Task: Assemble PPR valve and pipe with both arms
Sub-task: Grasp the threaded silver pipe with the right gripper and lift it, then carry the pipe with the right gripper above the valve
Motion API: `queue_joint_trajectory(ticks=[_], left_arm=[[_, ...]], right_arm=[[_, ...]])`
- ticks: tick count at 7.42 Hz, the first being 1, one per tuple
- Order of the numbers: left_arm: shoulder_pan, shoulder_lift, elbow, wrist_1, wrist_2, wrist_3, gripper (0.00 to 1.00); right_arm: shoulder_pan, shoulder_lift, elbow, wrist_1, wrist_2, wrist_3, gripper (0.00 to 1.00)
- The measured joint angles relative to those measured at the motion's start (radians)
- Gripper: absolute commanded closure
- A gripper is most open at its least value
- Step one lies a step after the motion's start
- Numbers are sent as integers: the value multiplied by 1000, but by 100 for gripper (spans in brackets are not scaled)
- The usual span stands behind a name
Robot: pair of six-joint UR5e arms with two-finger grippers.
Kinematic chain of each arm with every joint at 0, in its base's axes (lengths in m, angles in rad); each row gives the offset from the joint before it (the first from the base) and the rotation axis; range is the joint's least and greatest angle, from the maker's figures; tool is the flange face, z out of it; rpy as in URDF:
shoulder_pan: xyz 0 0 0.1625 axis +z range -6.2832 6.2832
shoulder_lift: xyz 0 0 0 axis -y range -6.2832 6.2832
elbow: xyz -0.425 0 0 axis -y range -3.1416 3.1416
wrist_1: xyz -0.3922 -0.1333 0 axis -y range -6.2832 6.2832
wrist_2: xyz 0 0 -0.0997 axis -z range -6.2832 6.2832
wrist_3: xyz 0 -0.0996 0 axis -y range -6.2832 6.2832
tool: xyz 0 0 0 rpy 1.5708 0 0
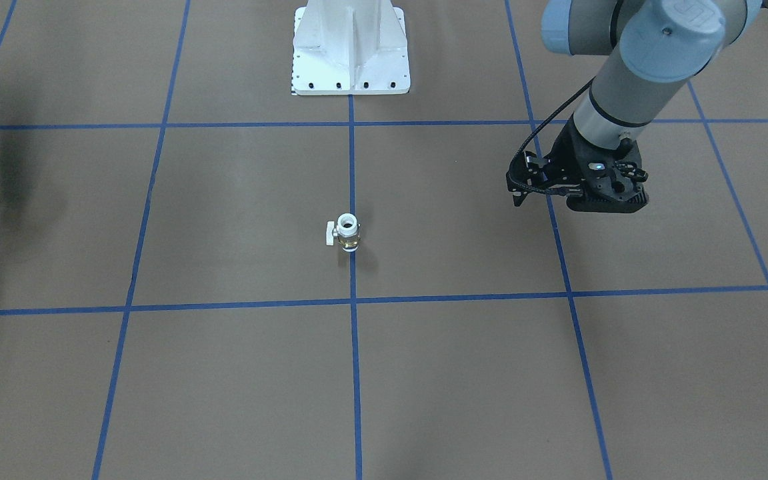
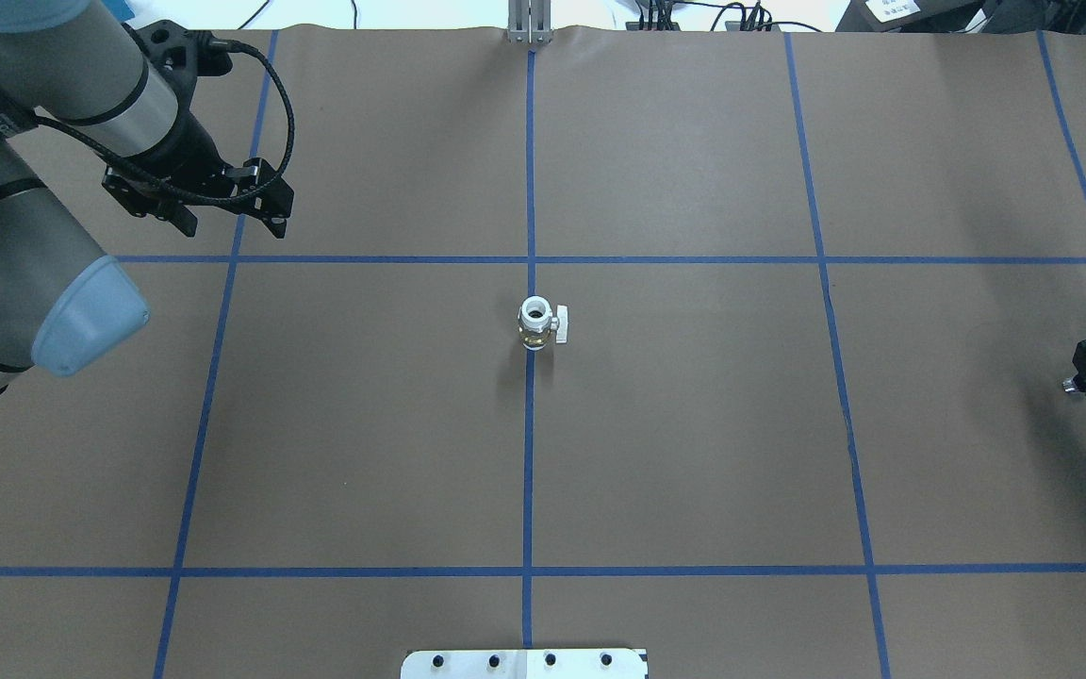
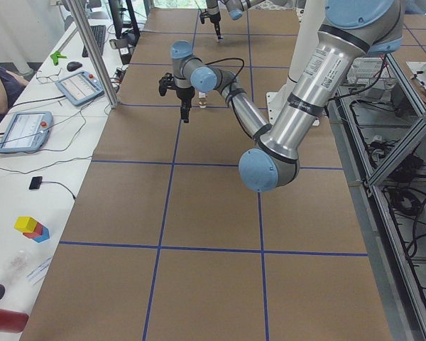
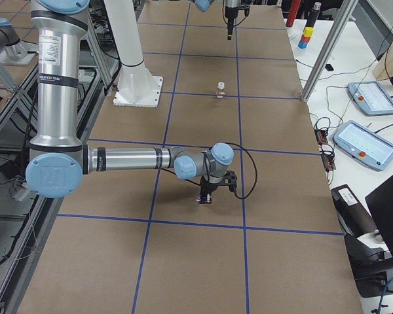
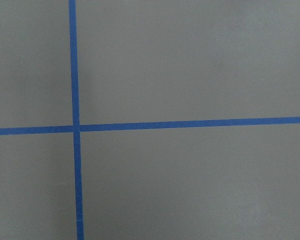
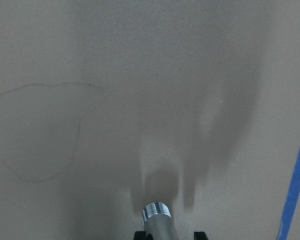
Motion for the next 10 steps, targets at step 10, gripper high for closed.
queue_joint_trajectory(ticks=[10], left_arm=[[0,0,1,1,-1,0,0]], right_arm=[[157,80,99,-210,236,9,100]])
